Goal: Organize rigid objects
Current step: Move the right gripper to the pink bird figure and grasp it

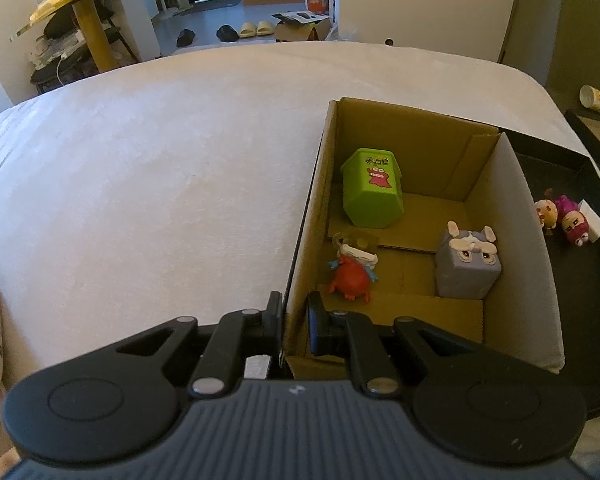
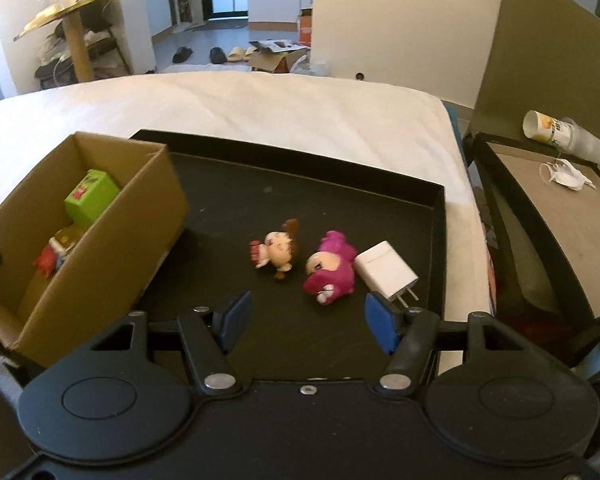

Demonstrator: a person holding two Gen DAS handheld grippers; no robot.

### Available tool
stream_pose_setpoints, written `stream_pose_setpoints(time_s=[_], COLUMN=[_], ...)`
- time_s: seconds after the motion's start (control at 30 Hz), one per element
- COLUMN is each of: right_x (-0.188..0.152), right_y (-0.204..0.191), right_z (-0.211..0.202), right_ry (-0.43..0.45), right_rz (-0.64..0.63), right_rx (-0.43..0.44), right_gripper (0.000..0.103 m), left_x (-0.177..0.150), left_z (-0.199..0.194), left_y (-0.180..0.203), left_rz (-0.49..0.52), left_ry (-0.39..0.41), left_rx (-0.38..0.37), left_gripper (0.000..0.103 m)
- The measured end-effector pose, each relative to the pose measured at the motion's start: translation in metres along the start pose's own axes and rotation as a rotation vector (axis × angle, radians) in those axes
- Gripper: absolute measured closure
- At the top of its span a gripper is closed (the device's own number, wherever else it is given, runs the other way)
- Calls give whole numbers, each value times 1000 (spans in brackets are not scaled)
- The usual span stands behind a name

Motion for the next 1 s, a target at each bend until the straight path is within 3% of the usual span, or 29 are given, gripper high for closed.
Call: stream_pose_setpoints(time_s=[0.47,1.0], right_x=[3,3], right_y=[21,24], right_z=[33,73], right_ry=[4,-3], right_rz=[56,94], right_rx=[32,38], right_gripper=[44,44], left_x=[0,1], left_z=[-1,-1], left_y=[2,0], left_rz=[19,16], left_ry=[1,-5], left_rx=[41,32], left_gripper=[90,90])
Point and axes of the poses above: each gripper's, at about its wrist camera, not at the fingertips, and z roughly the way its jaws point, y to its right, x to its top, the point moved 7 cm from there along z, roughly the way its jaws point, and after that the axes turned 9 degrees about x, right-handed, at the moved point
